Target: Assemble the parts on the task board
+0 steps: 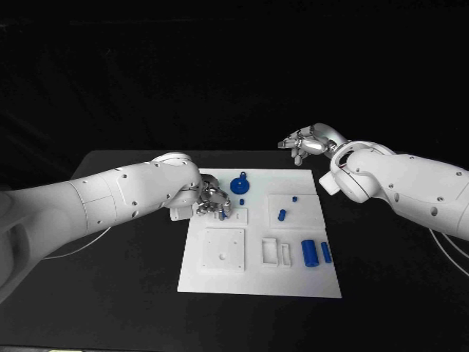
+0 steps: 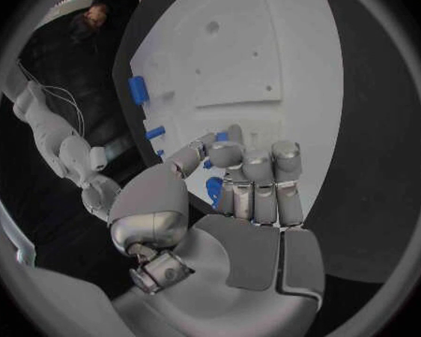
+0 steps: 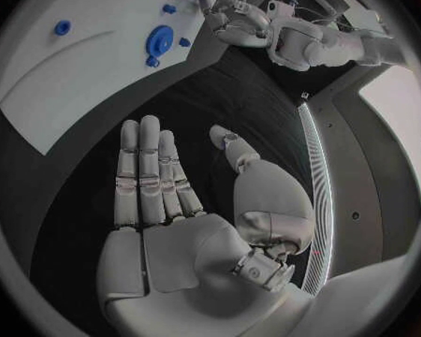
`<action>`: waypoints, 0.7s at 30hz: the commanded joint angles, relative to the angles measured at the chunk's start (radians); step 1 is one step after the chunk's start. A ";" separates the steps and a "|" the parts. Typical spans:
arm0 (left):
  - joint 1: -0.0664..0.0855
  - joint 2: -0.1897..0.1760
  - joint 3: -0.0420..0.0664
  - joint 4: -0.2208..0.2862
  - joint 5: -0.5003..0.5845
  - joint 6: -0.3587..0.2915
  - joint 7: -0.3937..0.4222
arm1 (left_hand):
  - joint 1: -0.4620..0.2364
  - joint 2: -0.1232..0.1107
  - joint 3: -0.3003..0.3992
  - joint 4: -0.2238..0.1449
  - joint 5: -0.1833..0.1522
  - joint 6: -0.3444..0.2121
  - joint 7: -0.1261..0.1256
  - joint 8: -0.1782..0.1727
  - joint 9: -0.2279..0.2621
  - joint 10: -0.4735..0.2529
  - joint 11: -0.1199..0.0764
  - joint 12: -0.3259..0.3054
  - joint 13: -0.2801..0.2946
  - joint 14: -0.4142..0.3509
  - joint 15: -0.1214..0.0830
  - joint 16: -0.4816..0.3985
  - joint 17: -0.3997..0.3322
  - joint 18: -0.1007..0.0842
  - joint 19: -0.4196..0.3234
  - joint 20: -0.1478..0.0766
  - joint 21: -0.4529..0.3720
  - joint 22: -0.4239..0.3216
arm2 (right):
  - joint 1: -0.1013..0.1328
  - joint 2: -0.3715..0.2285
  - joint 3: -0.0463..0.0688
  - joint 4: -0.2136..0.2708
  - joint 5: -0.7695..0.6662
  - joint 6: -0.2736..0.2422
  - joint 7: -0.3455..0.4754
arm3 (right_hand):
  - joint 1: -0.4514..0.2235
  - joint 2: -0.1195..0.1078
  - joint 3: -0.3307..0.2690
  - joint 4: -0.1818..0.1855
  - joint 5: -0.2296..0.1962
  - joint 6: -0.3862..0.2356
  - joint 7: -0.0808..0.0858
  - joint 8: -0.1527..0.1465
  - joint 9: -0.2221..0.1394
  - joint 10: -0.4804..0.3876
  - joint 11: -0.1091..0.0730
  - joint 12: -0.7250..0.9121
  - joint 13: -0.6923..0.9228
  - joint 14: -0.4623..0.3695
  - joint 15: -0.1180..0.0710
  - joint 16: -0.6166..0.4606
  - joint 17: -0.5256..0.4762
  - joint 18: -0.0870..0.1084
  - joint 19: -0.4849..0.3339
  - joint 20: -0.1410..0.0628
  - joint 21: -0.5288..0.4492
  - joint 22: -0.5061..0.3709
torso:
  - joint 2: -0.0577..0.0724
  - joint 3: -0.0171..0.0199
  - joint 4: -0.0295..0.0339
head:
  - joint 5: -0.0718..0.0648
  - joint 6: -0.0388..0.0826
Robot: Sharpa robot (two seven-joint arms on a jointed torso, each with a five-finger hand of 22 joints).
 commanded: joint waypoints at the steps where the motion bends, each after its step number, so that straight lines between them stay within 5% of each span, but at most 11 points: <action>1: -0.003 0.000 -0.002 0.005 0.011 -0.024 0.012 | 0.065 0.054 0.000 -0.009 0.006 0.006 -0.001 0.004 0.002 -0.016 0.002 0.006 -0.002 0.007 -0.001 0.006 -0.001 0.006 -0.002 -0.111 0.000 0.002 | -0.001 0.000 0.001 -0.001 -0.004 0.012 -0.002 | -0.010 -0.001 -0.001 0.005 0.003 0.001 0.021 0.006 -0.001 -0.009 -0.002 0.005 -0.002 -0.002 0.006 -0.006 0.002 0.008 -0.005 0.003 -0.006 0.002 | 0.000 0.0002 -0.0007 | 0.001 0.000; 21: 0.007 -0.029 0.011 0.027 0.052 0.059 0.012 | 0.084 0.057 -0.004 -0.025 0.025 0.034 -0.009 0.015 0.012 -0.005 -0.007 0.002 -0.009 0.016 -0.007 0.011 -0.003 0.003 0.002 -0.109 0.001 0.001 | -0.006 -0.001 0.001 -0.002 -0.004 0.025 -0.005 | -0.011 0.000 -0.002 0.006 0.003 0.000 0.021 0.006 -0.002 -0.010 -0.002 0.007 -0.005 -0.003 0.006 -0.008 0.003 0.008 -0.006 0.004 -0.006 0.003 | 0.000 0.0017 -0.0022 | 0.000 0.002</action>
